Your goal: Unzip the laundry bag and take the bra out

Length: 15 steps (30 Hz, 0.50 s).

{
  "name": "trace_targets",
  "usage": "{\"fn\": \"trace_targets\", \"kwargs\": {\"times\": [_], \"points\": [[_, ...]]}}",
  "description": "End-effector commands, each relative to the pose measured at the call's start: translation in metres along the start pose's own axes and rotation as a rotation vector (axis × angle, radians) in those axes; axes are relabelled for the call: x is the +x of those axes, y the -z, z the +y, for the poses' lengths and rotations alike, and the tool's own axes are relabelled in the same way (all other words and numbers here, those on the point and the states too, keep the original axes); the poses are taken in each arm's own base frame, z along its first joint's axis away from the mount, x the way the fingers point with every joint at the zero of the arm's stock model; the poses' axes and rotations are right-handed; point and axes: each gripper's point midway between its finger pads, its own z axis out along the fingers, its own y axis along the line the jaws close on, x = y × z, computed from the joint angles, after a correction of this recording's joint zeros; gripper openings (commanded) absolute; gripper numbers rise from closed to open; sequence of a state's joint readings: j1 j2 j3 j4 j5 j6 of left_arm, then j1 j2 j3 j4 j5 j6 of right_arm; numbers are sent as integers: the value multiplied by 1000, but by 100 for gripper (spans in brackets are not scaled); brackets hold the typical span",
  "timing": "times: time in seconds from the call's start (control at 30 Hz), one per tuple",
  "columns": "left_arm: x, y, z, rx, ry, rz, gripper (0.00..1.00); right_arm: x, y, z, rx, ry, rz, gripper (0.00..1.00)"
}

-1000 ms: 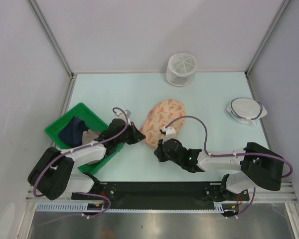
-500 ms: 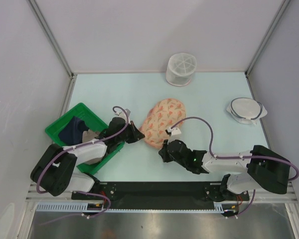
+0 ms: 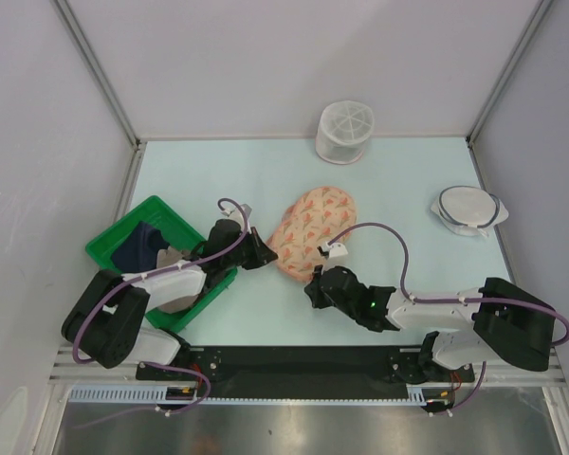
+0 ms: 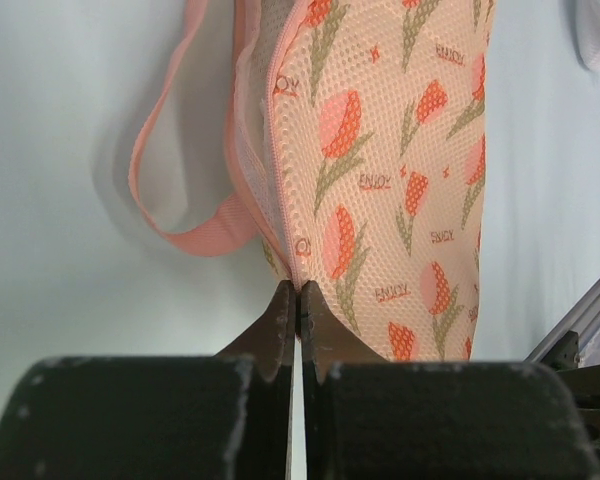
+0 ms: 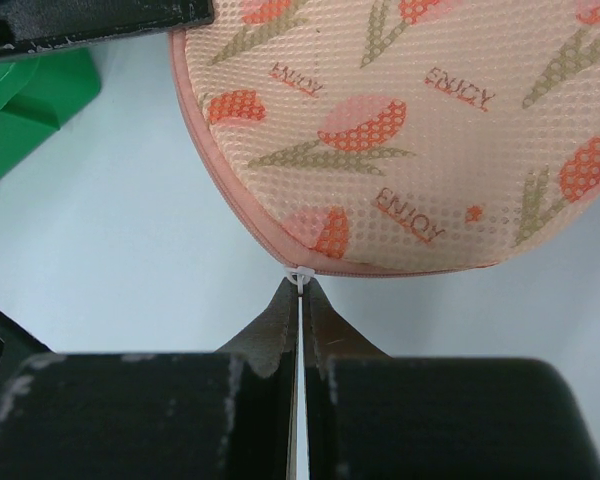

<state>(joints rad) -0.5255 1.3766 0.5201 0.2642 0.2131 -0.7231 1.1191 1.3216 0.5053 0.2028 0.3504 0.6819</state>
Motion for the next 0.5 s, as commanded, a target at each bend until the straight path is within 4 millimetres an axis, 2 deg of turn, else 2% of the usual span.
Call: {"fn": "trace_targets", "kwargs": {"times": [0.0, 0.3, 0.47], "points": [[-24, -2, 0, -13, -33, -71, 0, -3, 1, -7, 26, -8, -13, 0], [-23, -2, 1, -14, -34, -69, 0, -5, 3, -18, 52, -15, -16, 0], [-20, -3, 4, -20, -32, -60, 0, -4, 3, -32, 86, -12, -15, 0]]}}
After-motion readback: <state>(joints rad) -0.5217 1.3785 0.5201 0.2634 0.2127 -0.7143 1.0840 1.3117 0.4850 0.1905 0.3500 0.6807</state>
